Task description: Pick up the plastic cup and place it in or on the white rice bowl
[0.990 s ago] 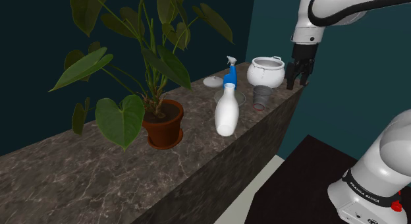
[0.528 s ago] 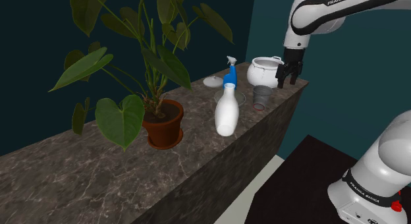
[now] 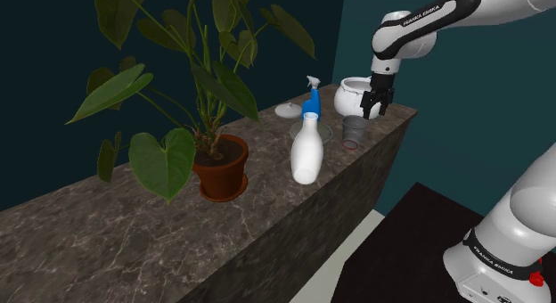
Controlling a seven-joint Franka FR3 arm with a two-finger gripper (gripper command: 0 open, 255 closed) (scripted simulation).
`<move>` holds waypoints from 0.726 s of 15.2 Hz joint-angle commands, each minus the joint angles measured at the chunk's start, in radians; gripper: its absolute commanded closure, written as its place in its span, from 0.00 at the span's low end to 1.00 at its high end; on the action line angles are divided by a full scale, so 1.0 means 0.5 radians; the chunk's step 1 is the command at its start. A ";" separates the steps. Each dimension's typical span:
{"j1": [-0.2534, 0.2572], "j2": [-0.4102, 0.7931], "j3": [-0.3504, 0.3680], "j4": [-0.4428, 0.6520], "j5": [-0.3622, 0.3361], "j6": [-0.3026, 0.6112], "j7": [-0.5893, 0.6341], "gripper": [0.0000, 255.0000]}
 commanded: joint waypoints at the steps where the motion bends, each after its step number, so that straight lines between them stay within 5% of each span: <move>1: -0.021 0.163 -0.027 0.125 0.044 0.042 -0.062 0.00; 5: -0.072 0.432 -0.054 0.347 0.131 0.089 -0.161 0.00; 11: -0.071 0.492 -0.043 0.253 0.159 0.240 -0.180 0.00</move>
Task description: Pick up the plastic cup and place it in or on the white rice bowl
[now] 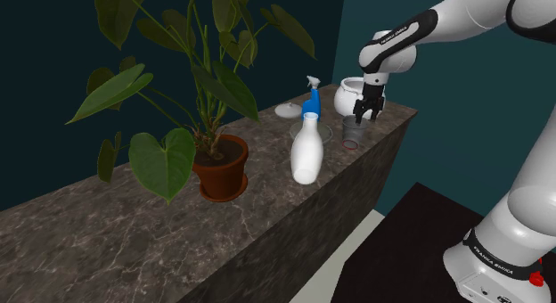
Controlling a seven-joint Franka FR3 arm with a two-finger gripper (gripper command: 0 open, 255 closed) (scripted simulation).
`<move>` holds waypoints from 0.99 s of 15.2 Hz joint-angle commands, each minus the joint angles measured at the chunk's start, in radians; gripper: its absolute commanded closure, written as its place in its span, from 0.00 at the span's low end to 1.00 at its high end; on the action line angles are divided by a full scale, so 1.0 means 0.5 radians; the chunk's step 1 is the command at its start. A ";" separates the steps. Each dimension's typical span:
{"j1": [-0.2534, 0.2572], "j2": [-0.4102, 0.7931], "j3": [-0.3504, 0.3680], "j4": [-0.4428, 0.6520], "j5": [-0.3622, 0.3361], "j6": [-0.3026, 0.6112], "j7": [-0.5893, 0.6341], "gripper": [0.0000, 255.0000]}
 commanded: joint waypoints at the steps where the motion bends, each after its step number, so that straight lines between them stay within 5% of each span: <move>1: 0.000 0.023 0.003 -0.026 0.010 0.048 -0.007 0.00; 9: 0.000 0.029 0.004 -0.033 0.014 0.062 -0.009 0.00; 10: 0.000 0.029 0.004 -0.033 0.014 0.062 -0.009 1.00; 15: -0.001 0.030 0.004 -0.032 0.014 0.061 -0.010 1.00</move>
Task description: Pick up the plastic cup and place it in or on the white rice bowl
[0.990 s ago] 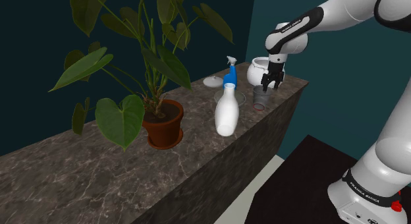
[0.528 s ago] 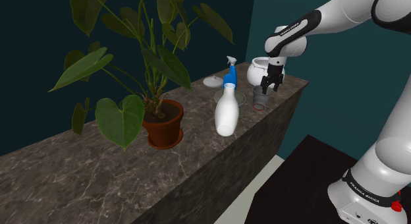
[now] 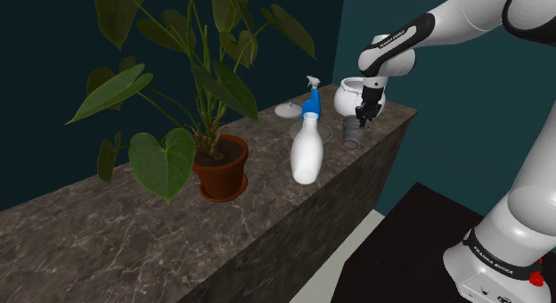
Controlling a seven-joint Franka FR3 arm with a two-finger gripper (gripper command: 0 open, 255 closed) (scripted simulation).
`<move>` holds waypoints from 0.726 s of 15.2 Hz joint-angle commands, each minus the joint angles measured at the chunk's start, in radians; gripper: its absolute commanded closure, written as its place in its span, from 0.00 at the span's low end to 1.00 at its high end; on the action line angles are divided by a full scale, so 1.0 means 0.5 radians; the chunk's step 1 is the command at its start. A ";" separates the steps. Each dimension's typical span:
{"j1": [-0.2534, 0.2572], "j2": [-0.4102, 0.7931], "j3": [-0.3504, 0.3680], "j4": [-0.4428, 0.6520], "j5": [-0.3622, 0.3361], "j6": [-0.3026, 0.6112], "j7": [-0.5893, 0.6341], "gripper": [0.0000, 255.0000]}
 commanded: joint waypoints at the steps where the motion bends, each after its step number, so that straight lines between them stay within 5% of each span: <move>1: 0.001 0.003 0.002 -0.001 0.001 -0.001 0.000 1.00; 11: 0.008 -0.098 -0.008 0.069 -0.040 -0.166 0.036 1.00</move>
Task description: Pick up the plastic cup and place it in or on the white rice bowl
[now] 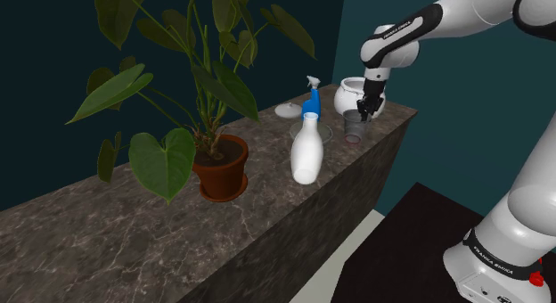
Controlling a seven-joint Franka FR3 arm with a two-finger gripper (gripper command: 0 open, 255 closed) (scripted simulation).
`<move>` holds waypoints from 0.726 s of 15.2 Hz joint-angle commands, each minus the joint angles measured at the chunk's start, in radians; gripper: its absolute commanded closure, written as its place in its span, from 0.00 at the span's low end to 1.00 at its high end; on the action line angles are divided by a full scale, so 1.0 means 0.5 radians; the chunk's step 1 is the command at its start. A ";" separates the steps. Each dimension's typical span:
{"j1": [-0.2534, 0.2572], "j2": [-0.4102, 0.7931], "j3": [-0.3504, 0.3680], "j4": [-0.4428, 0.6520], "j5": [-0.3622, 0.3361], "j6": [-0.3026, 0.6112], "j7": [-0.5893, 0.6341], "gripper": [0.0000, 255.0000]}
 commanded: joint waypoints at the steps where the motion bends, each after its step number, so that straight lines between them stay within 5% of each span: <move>1: 0.003 -0.032 -0.001 0.024 -0.012 -0.054 0.013 1.00; 11: 0.008 -0.138 -0.007 0.171 -0.054 -0.301 0.052 1.00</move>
